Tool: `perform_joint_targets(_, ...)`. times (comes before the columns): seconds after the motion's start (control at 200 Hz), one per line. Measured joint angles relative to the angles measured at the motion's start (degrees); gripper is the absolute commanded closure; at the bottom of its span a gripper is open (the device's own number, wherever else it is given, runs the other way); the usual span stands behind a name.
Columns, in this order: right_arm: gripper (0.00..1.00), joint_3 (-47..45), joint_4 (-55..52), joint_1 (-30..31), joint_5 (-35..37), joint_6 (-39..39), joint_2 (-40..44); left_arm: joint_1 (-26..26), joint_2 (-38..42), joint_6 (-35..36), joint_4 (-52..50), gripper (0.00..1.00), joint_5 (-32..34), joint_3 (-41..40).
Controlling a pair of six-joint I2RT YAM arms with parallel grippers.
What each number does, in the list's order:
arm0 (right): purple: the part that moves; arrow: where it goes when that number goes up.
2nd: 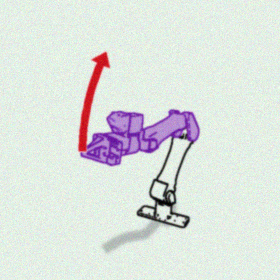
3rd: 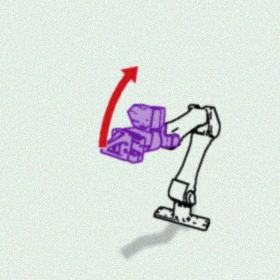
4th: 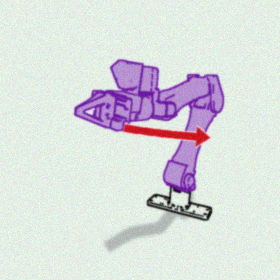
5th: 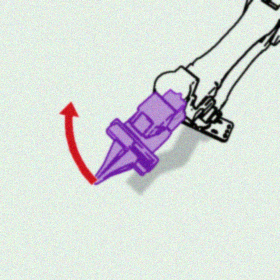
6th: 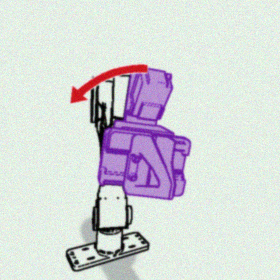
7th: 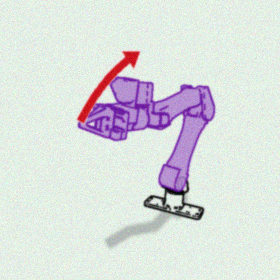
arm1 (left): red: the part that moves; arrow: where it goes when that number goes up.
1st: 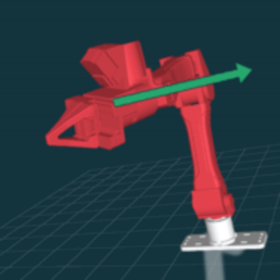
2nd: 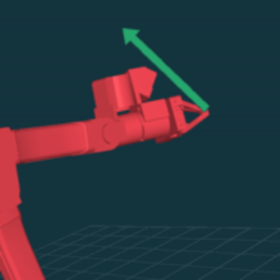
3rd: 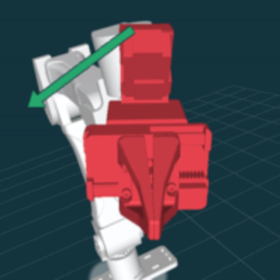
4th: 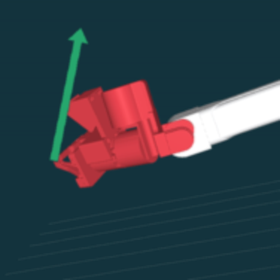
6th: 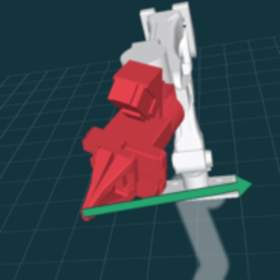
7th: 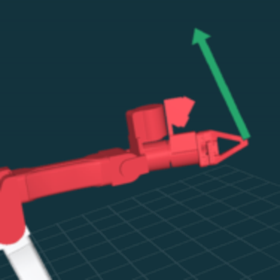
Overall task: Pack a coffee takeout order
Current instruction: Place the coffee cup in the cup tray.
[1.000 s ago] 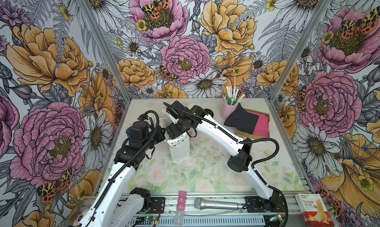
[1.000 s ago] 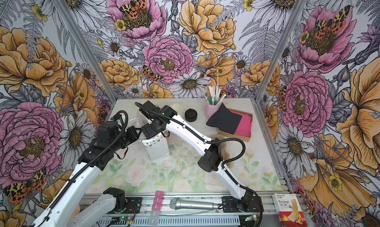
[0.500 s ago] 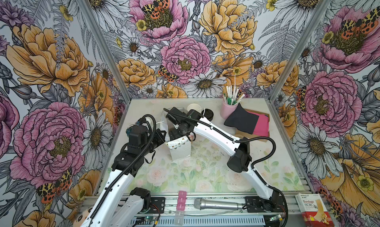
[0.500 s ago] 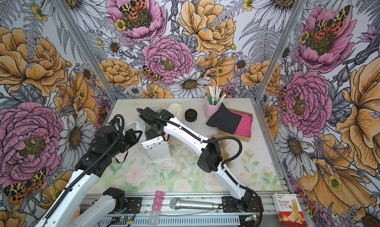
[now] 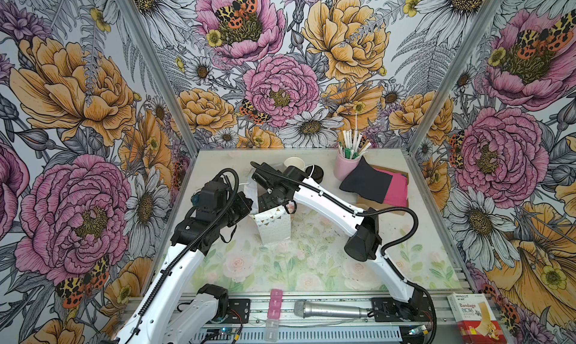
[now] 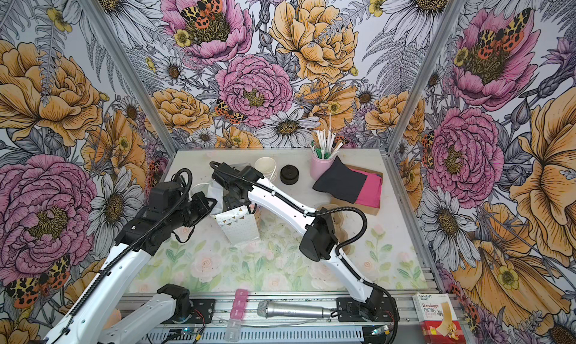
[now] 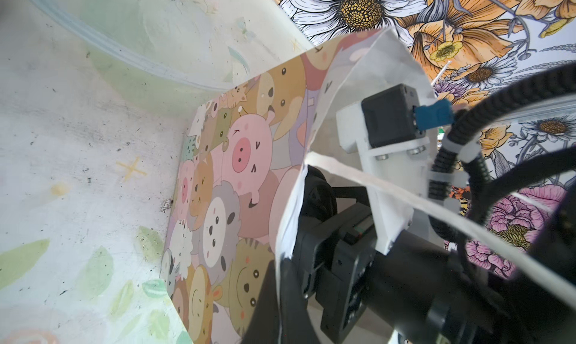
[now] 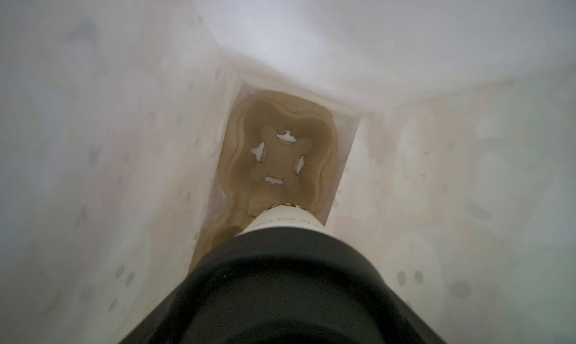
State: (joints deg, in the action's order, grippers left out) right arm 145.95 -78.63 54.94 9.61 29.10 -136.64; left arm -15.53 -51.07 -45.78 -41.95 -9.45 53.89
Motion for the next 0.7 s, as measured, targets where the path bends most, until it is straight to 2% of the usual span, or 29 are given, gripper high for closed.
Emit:
perform_joint_targets(0.475,0.22,-1.42,-4.72,-0.11,-5.33,-3.65,-0.02,-0.39,-3.23,-0.96,-2.16,1.0,0.48,2.49)
perform_joint_targets(0.7,0.22,-1.29,-4.74,-0.11,-5.44,-3.65,-0.59,-0.48,-3.8,-0.61,-2.45,1.0,0.48,2.71)
